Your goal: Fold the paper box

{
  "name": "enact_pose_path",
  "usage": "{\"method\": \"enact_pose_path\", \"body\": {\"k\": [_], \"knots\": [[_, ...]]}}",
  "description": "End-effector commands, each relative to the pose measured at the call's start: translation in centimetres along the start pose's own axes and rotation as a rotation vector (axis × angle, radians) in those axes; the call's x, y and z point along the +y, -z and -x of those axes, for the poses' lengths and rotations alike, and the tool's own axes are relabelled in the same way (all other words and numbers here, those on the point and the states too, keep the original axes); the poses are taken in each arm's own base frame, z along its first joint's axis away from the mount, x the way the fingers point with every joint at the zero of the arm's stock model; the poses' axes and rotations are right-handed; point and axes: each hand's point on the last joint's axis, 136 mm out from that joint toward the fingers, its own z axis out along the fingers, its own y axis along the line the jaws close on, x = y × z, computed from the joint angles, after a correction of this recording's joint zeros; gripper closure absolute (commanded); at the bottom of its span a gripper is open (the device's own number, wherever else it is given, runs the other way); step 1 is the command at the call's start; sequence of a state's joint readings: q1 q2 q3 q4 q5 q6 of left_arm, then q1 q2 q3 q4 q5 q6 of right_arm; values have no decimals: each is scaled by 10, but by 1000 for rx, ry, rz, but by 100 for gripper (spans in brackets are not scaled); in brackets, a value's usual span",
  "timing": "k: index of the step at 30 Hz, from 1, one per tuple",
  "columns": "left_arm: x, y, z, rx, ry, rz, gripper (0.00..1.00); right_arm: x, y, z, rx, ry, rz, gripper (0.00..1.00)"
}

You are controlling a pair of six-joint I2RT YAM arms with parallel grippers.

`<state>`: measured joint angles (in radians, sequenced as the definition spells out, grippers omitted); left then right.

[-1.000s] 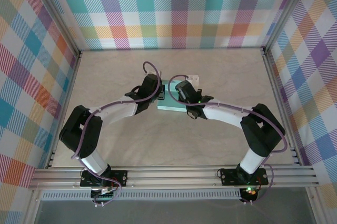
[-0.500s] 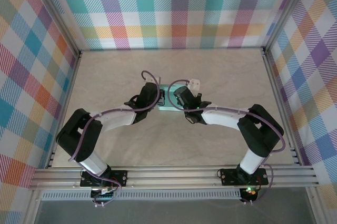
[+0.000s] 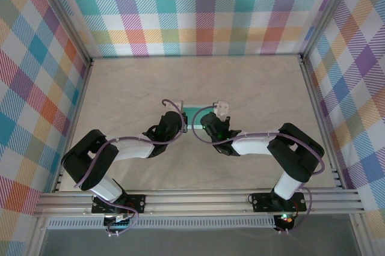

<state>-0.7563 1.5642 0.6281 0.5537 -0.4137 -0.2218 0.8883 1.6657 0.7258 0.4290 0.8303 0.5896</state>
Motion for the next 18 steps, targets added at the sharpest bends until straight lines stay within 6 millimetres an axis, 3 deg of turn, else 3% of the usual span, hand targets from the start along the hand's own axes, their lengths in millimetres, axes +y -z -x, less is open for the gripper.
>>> {"method": "enact_pose_path", "body": {"k": [1,4,9,11,14,18], "knots": [[0,3,-4,-15,-10,17,100,1,0,-19,24,48,33,98],[0,2,-4,-12,-15,26,100,5,3,-9,0,78,54,89],[5,-2,-8,17,-41,70,100,11,20,5,-14,100,134,37],[5,-4,-10,21,-43,77,100,12,30,7,-8,90,179,22],[4,-6,-12,27,-49,77,100,12,47,11,29,96,242,12],[2,-8,-13,31,-62,70,100,8,75,32,38,96,301,8]]}}
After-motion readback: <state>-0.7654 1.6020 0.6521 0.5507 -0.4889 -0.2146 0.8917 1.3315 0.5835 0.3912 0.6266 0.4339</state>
